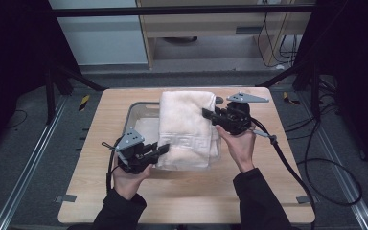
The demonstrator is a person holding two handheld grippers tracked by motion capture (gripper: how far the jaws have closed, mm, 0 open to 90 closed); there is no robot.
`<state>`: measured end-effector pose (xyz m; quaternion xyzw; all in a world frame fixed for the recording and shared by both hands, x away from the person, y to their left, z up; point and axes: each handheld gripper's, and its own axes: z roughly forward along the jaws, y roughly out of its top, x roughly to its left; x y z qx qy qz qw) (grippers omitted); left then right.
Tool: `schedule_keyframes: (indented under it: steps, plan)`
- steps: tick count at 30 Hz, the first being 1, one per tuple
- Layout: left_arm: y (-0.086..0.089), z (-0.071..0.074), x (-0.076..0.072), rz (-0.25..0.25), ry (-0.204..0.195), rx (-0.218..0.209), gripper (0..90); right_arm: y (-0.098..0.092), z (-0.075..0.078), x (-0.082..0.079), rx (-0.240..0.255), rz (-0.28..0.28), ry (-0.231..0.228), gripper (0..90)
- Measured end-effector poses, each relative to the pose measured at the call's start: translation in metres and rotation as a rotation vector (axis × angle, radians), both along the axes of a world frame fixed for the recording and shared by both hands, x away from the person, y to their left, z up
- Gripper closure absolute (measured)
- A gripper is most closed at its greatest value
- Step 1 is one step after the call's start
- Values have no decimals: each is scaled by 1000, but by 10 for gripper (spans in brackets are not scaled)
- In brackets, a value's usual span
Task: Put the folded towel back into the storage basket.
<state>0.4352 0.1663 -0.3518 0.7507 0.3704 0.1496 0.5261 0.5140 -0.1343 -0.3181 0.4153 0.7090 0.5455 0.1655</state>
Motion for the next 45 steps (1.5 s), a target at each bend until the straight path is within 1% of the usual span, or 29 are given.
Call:
schedule_keyframes:
  steps: [4,8,12,18,24,30,34,38,41,45]
  plan:
    - [8,2,1,17,0,-2,752,10,4,4,-4,4,-8,686]
    - [16,6,2,33,-3,-9,752,18,6,7,3,11,-10,686]
    - [23,9,2,49,-8,-10,752,26,10,10,-3,15,-15,686]
    - [37,14,4,71,-9,-26,752,42,17,14,-6,26,-27,686]
    - [51,18,4,100,-19,-37,752,56,22,19,-9,39,-31,685]
    - [63,20,7,121,-10,-48,752,71,26,25,-24,46,-34,685]
    - [69,19,10,142,-3,-47,752,81,26,30,-29,46,-37,685]
    - [75,17,13,160,3,-36,752,90,23,34,-34,46,-35,685]
    - [78,14,16,166,6,-32,752,95,20,39,-37,46,-27,685]
    - [83,10,21,186,16,-21,752,103,16,45,-41,46,-19,685]
